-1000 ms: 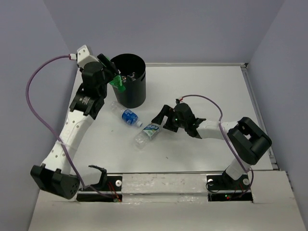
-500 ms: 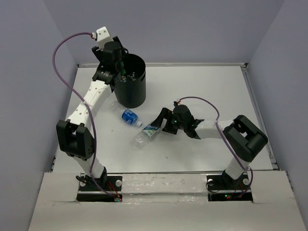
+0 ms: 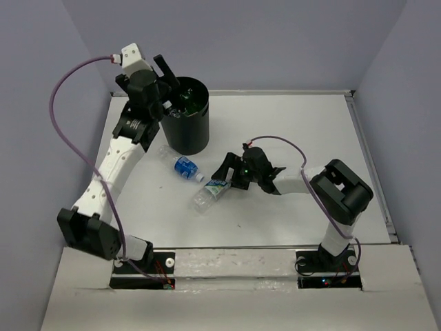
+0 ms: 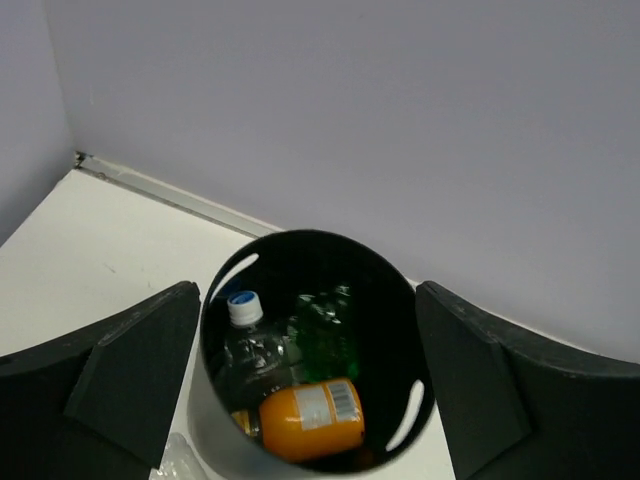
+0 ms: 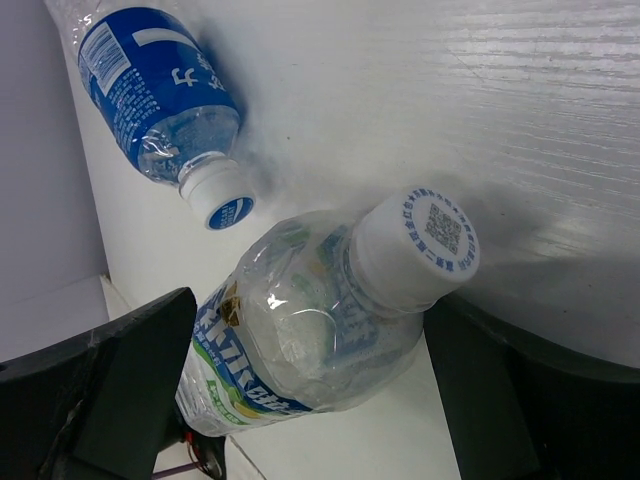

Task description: Put the plastic bottles in the bin

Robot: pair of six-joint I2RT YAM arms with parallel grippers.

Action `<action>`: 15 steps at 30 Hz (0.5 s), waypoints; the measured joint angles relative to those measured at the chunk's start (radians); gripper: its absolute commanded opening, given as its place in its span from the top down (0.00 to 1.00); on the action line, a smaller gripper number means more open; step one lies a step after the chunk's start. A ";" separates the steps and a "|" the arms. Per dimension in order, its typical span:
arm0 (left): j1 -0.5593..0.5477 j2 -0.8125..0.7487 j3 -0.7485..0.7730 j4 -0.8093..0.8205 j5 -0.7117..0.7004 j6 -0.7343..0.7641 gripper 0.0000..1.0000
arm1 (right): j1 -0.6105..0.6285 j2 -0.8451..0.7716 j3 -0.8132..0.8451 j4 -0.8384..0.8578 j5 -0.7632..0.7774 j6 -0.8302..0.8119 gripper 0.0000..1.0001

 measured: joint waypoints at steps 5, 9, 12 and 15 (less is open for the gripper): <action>-0.009 -0.295 -0.237 -0.043 0.092 -0.069 0.01 | 0.000 0.005 0.000 0.003 0.002 0.002 0.19; -0.010 -0.446 -0.402 -0.130 0.144 -0.108 0.01 | 0.000 0.013 -0.001 0.008 0.008 0.008 0.39; -0.010 -0.513 -0.533 -0.214 0.173 -0.137 0.01 | 0.000 0.013 -0.020 0.014 0.018 0.006 0.54; -0.013 -0.561 -0.647 -0.284 0.194 -0.173 0.01 | 0.000 -0.024 -0.064 0.025 0.040 -0.006 0.59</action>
